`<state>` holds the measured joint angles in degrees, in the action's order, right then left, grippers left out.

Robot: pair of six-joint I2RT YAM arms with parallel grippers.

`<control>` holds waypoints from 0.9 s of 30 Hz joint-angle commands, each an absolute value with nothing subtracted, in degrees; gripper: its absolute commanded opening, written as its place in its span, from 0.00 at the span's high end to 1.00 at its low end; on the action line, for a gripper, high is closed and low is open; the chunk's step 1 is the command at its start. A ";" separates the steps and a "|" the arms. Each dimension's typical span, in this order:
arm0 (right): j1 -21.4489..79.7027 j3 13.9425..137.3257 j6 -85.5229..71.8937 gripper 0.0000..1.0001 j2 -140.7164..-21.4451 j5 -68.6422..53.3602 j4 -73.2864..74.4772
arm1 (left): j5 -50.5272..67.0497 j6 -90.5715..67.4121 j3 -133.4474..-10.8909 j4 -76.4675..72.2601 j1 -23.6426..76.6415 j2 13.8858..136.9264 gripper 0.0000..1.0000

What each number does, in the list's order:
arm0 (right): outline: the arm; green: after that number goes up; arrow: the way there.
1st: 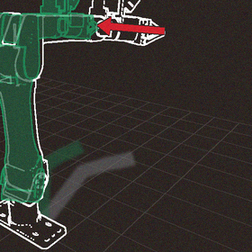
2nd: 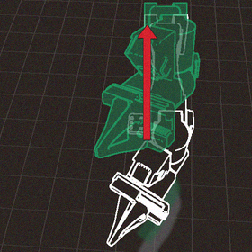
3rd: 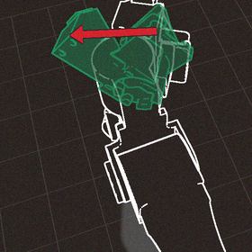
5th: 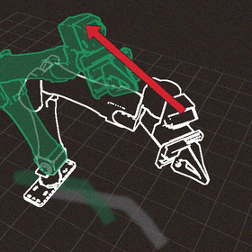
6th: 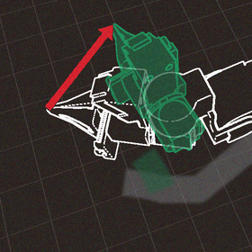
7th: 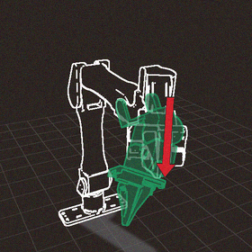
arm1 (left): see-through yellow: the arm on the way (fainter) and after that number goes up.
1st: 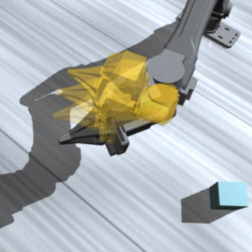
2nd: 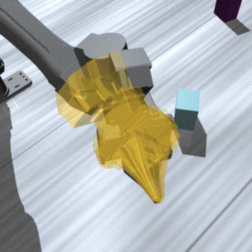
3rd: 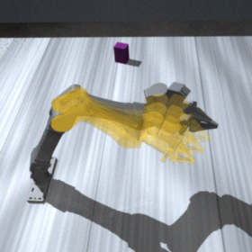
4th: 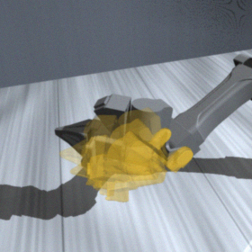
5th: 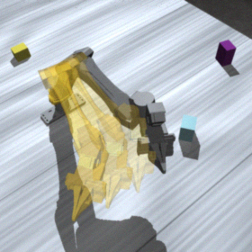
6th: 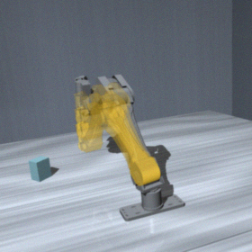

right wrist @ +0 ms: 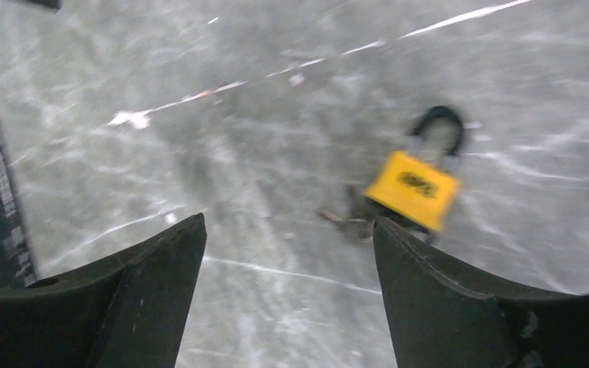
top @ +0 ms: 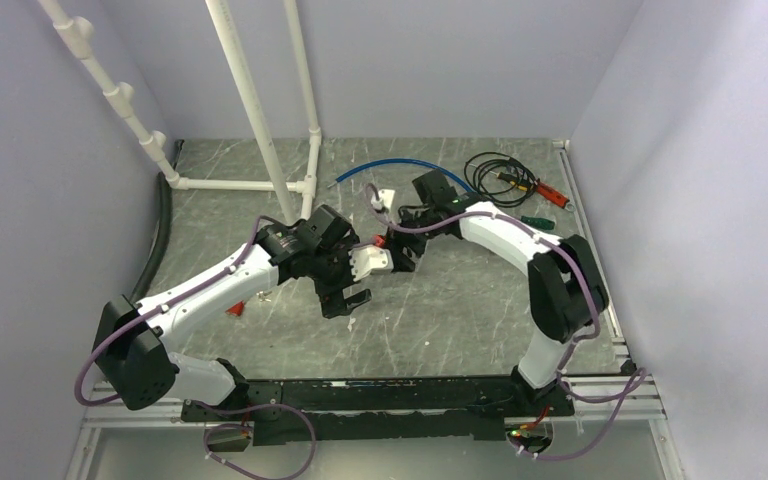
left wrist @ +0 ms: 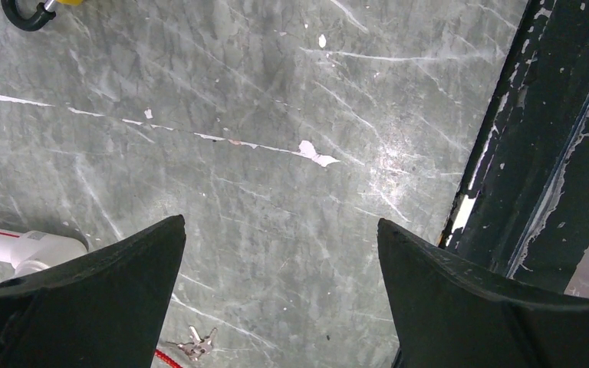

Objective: Lock with the key
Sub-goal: Pick up the lock from the center of the board.

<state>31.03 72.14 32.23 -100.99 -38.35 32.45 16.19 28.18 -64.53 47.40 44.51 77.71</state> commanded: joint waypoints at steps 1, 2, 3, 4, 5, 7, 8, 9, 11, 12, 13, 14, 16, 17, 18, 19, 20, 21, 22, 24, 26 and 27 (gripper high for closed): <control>29.12 73.07 27.09 0.15 -98.71 -28.48 21.86 | 16.87 27.32 -66.77 45.63 44.66 77.21 0.00; 29.02 73.79 26.65 0.12 -99.57 -25.92 21.79 | 16.41 27.12 -66.88 45.50 44.72 77.17 0.01; 29.01 74.57 25.91 0.10 -100.63 -24.01 21.86 | 15.87 26.89 -67.03 45.28 44.77 77.17 0.00; 29.00 75.03 24.49 0.08 -101.45 -22.82 21.73 | 15.53 26.80 -67.17 45.12 44.70 77.04 0.01; 29.00 75.21 23.43 0.07 -102.11 -22.13 21.36 | 15.43 26.85 -67.41 45.11 44.70 76.93 0.01; 29.15 75.55 21.26 0.05 -103.23 -21.20 20.80 | 15.03 26.78 -67.85 44.93 44.70 76.90 0.00; 29.13 75.72 20.40 0.04 -103.94 -20.95 20.56 | 14.89 26.73 -68.09 44.99 44.71 76.95 0.01; 29.24 75.90 19.86 0.02 -104.73 -20.74 20.45 | 14.86 26.79 -68.28 45.16 44.71 76.91 0.01; 29.42 75.83 19.04 0.01 -106.08 -20.99 19.68 | 14.75 26.96 -68.59 45.22 44.66 77.03 0.01; 29.51 75.58 18.73 0.00 -106.83 -21.05 19.06 | 14.53 26.98 -68.76 45.33 44.65 77.14 0.01; 29.71 75.55 18.52 0.00 -107.47 -20.85 18.63 | 14.60 26.92 -68.79 45.42 44.65 77.21 0.01; 29.97 75.69 18.54 0.00 -108.25 -20.65 18.48 | 14.69 26.94 -68.79 45.39 44.66 77.17 0.01; 30.42 76.38 18.43 0.00 -109.66 -20.17 18.32 | 14.51 26.90 -68.64 45.18 44.68 76.95 0.01; 30.63 76.49 18.45 0.01 -110.31 -19.97 18.18 | 14.53 26.75 -68.64 45.08 44.70 76.92 0.01; 30.75 76.74 18.46 0.01 -111.03 -19.54 17.86 | 14.54 26.66 -68.55 44.97 44.67 76.91 0.01; 30.96 76.93 18.58 0.02 -111.76 -19.25 17.70 | 14.43 26.59 -68.53 44.75 44.73 76.83 0.01; 31.08 77.18 18.63 0.03 -112.52 -19.11 17.53 | 14.48 26.41 -68.48 44.71 44.70 76.80 0.01; 31.11 77.50 18.56 0.05 -113.29 -18.87 17.43 | 14.52 26.30 -68.53 44.58 44.71 76.74 0.01; 31.15 77.71 18.48 0.06 -113.90 -18.75 17.34 | 14.50 26.28 -68.48 44.44 44.68 76.73 0.00; 31.19 77.67 18.31 0.09 -114.68 -18.62 16.75 | 14.49 26.04 -68.55 44.31 44.69 76.83 0.01; 31.33 77.40 18.36 0.14 -115.15 -18.59 16.30 | 14.50 25.69 -68.77 44.13 44.70 77.10 0.01; 31.37 77.24 18.37 0.16 -115.34 -18.48 16.20 | 14.58 25.60 -69.02 44.27 44.68 77.22 0.01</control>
